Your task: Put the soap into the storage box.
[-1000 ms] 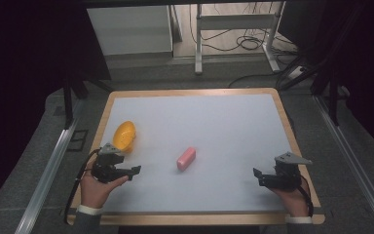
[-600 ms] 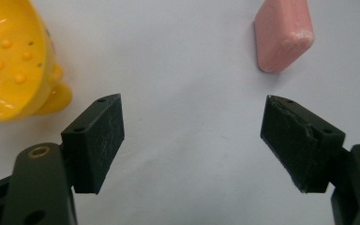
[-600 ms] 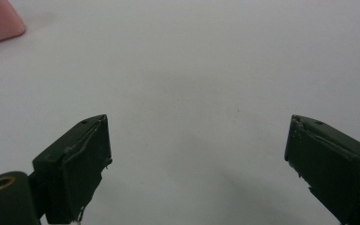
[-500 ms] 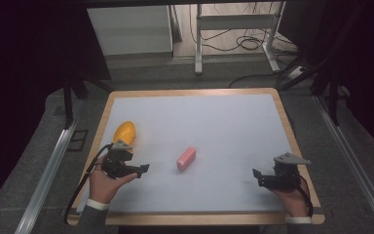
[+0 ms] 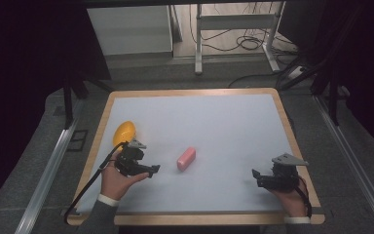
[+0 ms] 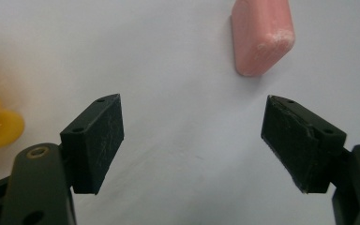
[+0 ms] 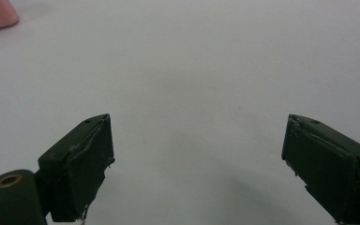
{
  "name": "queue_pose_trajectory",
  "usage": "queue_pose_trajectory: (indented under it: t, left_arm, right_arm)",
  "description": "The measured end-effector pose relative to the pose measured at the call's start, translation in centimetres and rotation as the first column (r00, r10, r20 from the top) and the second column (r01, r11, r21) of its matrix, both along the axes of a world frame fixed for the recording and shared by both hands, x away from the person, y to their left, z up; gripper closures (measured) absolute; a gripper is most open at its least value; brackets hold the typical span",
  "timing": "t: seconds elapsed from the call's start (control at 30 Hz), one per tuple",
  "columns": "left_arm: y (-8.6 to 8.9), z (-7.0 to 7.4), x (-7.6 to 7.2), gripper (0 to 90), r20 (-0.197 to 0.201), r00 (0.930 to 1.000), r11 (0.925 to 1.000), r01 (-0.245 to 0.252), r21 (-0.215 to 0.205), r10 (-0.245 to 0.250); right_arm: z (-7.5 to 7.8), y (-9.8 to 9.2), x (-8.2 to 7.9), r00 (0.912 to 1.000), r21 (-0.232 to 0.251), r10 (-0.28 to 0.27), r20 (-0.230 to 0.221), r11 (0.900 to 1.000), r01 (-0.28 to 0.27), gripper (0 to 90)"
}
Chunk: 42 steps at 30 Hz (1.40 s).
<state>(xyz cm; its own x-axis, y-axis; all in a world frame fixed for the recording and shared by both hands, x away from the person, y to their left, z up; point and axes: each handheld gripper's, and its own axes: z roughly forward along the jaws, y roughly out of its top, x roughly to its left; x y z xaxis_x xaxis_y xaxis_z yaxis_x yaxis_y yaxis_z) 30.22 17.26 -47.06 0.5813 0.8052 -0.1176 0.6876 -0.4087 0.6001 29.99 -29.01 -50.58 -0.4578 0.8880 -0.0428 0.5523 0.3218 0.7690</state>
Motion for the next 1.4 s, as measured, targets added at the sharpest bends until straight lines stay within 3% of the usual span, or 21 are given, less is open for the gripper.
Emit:
queue_pose_trajectory:
  t: [0.33,0.37,0.5,1.1,1.3,1.4]
  left_arm:
    - [-1.9,0.4,0.4,21.9,0.011,0.9994,0.9994,0.032,0.015,-0.032]
    - [-2.1,0.4,0.4,22.0,0.007,0.9994,0.9994,0.034,0.001,-0.034]
    - [-2.7,0.4,0.6,22.0,0.007,0.9988,0.9986,0.048,0.022,-0.048]
    - [-4.0,0.5,1.5,22.0,0.001,0.9976,0.9968,0.069,0.04,-0.069]
    - [-4.5,0.5,1.8,22.7,-0.003,0.9973,0.995,0.074,0.067,-0.074]
    - [-4.9,0.4,1.9,23.6,-0.007,0.9965,0.9949,0.084,0.057,-0.084]
  right_arm:
    - [-0.1,-0.1,0.1,1.0,0.002,0.0,-0.009,1.0,0.0,9.0]
    - [-0.1,-0.1,0.1,1.0,0.002,0.0,-0.01,1.0,0.0,9.1]
    - [-0.1,-0.2,0.0,1.0,0.0,-0.003,-0.002,1.0,0.003,9.2]
    - [-0.2,-0.3,0.0,0.9999,-0.006,-0.015,-0.002,1.0,0.015,9.6]
    - [-0.3,-0.3,0.0,0.9999,-0.007,-0.016,-0.006,1.0,0.016,9.6]
    - [-0.3,-0.3,0.0,0.9998,-0.007,-0.016,-0.007,1.0,0.016,9.6]
